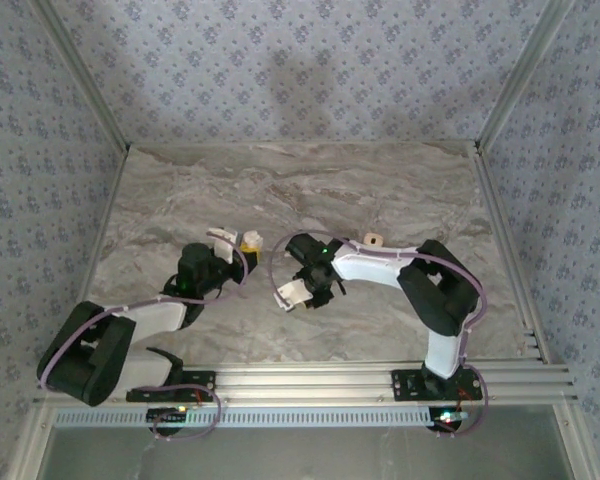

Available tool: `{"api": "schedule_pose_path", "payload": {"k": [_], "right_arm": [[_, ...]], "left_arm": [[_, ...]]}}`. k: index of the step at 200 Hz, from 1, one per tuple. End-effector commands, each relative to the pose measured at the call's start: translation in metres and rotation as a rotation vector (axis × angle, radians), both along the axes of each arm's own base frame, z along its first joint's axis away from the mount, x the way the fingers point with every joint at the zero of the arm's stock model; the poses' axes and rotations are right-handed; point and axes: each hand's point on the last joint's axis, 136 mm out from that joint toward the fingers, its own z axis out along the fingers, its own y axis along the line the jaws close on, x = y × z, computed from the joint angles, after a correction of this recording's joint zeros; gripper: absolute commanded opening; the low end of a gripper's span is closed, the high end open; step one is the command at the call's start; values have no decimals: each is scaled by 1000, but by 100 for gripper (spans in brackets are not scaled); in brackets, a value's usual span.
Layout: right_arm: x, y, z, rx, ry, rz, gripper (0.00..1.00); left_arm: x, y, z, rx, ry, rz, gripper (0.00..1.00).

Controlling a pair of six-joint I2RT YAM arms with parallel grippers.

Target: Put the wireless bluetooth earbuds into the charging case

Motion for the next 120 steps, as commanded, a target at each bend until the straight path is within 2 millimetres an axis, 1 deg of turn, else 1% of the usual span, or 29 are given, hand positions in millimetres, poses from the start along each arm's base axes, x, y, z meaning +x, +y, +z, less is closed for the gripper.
{"api": "schedule_pose_path", "payload": {"k": [1, 27, 71, 101, 120], "right_arm": [[8, -24, -19, -59, -9, -89, 16], [7, -22, -12, 12, 8, -139, 16], [12, -17, 14, 221, 44, -251, 16], [16, -21, 29, 310, 55, -309, 17], [23, -25, 40, 381, 47, -354, 17]], "left_arm": [[7, -10, 17, -15, -47, -33, 16], [9, -15, 18, -11, -48, -46, 16], [12, -20, 20, -14, -55, -55, 16], [12, -25, 20, -9, -60, -68, 16], [12, -29, 18, -4, -58, -79, 16]]}}
